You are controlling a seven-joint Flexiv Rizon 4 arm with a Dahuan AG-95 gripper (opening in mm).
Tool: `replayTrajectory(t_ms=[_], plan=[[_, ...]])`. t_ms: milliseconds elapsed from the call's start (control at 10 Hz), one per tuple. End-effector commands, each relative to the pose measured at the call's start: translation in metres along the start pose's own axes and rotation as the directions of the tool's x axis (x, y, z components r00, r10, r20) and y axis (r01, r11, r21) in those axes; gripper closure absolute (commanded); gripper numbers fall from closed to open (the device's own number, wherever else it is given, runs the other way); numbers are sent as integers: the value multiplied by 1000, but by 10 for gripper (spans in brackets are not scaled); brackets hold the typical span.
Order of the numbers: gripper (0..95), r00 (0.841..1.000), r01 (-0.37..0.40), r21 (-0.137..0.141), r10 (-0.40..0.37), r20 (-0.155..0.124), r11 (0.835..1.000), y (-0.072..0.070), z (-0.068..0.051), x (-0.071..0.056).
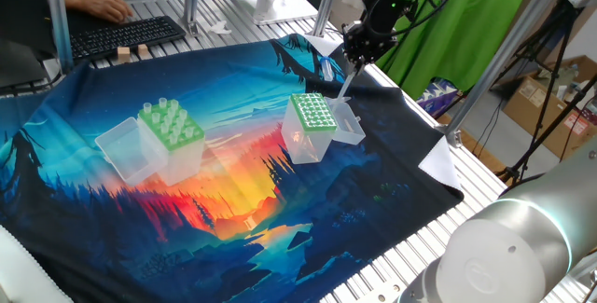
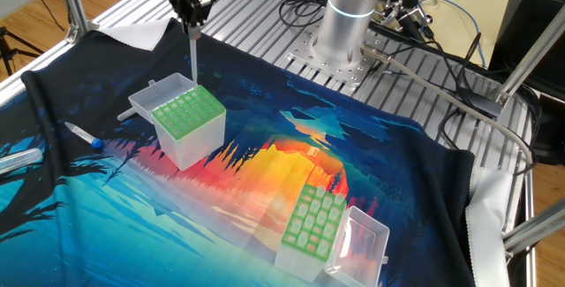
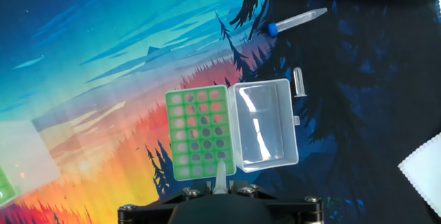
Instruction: Transfer all large pipette tips from one holder to another
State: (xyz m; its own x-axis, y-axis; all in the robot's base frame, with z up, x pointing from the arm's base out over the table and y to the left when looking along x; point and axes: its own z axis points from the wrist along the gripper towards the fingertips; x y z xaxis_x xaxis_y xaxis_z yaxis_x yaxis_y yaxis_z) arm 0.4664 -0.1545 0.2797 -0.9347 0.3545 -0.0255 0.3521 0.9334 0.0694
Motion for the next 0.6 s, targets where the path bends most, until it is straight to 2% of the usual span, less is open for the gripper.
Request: replayTrajectory(t_ms=[100, 600], plan=[[950, 1000, 0, -2, 0, -3, 1000, -1, 2, 0], [950, 1000, 5, -10, -5, 1, 1000, -6, 7, -5]])
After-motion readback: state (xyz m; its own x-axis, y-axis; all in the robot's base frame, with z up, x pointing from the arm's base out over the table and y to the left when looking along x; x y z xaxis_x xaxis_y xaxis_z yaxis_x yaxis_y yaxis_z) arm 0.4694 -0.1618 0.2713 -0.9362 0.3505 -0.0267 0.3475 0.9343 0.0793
